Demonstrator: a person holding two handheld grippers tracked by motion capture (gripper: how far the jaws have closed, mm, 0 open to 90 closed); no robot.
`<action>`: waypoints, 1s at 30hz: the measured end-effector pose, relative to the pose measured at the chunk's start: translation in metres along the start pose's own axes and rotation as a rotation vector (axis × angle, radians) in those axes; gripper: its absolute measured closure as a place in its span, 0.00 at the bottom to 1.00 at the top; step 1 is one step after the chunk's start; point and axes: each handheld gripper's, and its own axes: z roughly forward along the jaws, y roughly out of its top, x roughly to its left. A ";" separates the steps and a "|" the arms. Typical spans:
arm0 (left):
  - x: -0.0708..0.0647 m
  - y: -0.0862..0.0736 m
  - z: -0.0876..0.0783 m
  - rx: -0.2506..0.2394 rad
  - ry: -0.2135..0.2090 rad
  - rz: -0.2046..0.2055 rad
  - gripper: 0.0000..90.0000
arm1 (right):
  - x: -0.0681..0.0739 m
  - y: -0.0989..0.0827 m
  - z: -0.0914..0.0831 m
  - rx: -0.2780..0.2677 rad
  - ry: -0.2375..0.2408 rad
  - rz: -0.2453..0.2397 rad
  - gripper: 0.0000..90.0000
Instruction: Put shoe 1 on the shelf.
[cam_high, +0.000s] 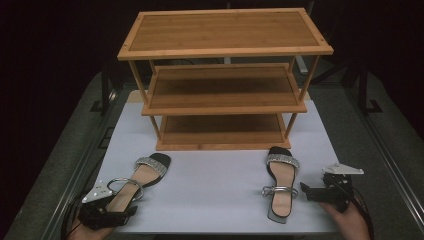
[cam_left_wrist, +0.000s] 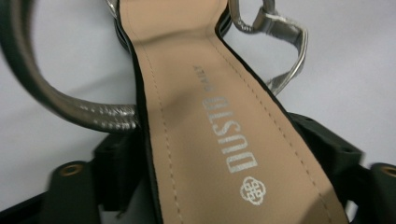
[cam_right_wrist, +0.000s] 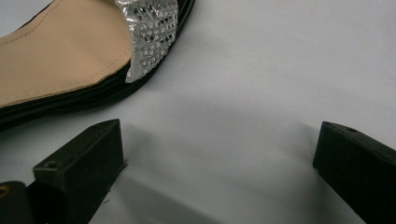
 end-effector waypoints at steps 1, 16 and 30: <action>0.000 0.000 0.000 0.000 0.000 0.000 0.34 | 0.000 0.000 0.000 0.000 0.000 0.000 0.01; 0.010 0.004 -0.008 0.000 0.012 -0.009 0.41 | 0.000 0.000 0.000 0.000 0.000 0.000 0.01; 0.012 0.007 -0.024 -0.100 -0.013 -0.030 0.42 | 0.000 0.000 0.000 0.000 0.000 0.000 0.01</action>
